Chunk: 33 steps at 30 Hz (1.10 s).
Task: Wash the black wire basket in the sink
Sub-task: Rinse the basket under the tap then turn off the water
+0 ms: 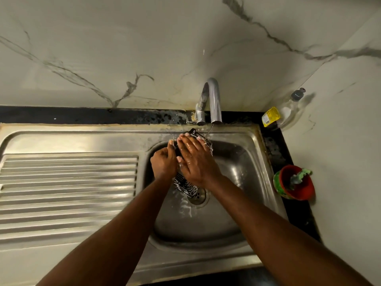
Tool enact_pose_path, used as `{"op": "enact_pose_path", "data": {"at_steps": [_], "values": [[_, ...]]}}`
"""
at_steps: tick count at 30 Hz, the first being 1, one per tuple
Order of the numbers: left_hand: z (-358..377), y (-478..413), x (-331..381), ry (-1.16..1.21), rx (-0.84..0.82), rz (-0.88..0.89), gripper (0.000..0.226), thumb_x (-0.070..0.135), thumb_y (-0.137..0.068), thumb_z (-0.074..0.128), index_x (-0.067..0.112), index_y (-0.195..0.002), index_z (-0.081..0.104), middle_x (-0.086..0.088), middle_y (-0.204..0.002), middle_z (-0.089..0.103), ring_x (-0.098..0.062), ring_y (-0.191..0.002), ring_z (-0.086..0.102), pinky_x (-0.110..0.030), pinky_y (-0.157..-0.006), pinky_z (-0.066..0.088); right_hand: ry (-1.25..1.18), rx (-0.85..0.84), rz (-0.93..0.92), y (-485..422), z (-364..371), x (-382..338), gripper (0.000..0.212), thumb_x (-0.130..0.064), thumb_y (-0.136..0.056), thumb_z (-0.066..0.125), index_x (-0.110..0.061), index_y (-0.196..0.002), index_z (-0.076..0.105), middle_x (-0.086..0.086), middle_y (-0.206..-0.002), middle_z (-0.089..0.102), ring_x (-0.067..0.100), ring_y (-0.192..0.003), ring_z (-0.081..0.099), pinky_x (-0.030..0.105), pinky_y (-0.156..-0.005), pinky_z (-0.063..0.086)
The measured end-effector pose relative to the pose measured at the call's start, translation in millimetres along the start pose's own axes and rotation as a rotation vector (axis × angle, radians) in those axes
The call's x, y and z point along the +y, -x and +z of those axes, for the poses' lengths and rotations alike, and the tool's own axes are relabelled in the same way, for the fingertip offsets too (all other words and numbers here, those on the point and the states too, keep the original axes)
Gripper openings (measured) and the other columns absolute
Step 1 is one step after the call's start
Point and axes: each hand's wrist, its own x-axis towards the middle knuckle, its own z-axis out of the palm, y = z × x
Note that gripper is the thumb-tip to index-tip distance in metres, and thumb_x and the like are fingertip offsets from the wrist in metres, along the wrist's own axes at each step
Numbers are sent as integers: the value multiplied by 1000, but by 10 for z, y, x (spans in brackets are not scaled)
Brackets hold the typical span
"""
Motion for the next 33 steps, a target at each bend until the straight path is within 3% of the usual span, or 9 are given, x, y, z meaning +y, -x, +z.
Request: {"op": "enact_pose_path", "data": {"at_steps": [2, 8, 13, 17, 20, 23, 27, 29, 33], "values": [[-14, 64, 18, -1, 17, -21, 66, 51, -105, 52, -1, -67, 65, -2, -54, 58, -15, -51, 48, -34, -54, 39, -84, 23, 45, -72, -20, 106, 58, -41, -108, 27, -16, -160, 33, 4, -167, 29, 20, -156, 20, 46, -126, 20], [15, 115, 71, 36, 80, -41, 67, 52, -104, 53, 0, -62, 58, -2, -49, 49, -14, -48, 40, -32, -50, 31, -201, 87, 646, -325, -44, -178, 58, -38, -107, 31, -9, -157, 37, 12, -164, 35, 27, -151, 32, 42, -125, 23], [91, 256, 190, -50, 42, -4, 64, 50, -102, 59, 14, -51, 43, 5, -46, 38, -9, -45, 32, -29, -47, 27, -249, -140, 1023, -677, -371, 63, 54, -44, -106, 29, -8, -124, 65, 15, -126, 67, 33, -114, 62, 43, -95, 42], [51, 238, 191, -196, 0, 171, 53, 53, -99, 63, 17, -60, 60, 10, -52, 53, 0, -46, 48, -12, -45, 30, -424, -329, 1059, -706, -502, 363, 48, -41, -105, 41, -5, -127, 65, 17, -129, 66, 32, -110, 64, 32, -81, 44], [39, 16, 343, -532, -168, 378, 38, 56, -99, 55, 22, -101, 72, 4, -84, 73, -13, -74, 67, -27, -62, 47, -541, -340, 1027, -775, -538, 419, 46, -37, -107, 41, -3, -132, 60, 17, -132, 64, 32, -112, 63, 31, -84, 47], [160, -124, 521, -750, -278, 279, 30, 43, -102, 50, 19, -114, 65, -10, -102, 71, -32, -94, 69, -35, -71, 45, -557, -275, 964, -811, -450, 274, 46, -36, -107, 40, -5, -135, 59, 19, -134, 63, 34, -117, 63, 37, -96, 51], [138, -111, 451, -773, -228, 292, 28, 38, -102, 44, 18, -112, 60, -18, -106, 70, -40, -98, 69, -39, -70, 44, -365, -25, 712, -600, -224, 6, 42, -34, -106, 38, -10, -116, 71, 17, -118, 72, 36, -110, 67, 39, -93, 50], [127, -96, 464, -720, -174, 244, 31, 45, -103, 46, 20, -109, 64, -15, -104, 72, -37, -95, 70, -37, -70, 45, -371, 136, 535, -411, -143, 9, 40, -30, -105, 41, -9, -124, 69, 18, -120, 71, 35, -111, 65, 39, -95, 49], [208, -32, 542, -674, -99, 135, 30, 52, -97, 53, 26, -102, 69, -2, -94, 71, -21, -78, 65, -32, -68, 48, -582, -27, 664, -414, -181, 225, 43, -32, -110, 34, -5, -117, 68, 21, -117, 68, 35, -109, 64, 35, -85, 47]]}}
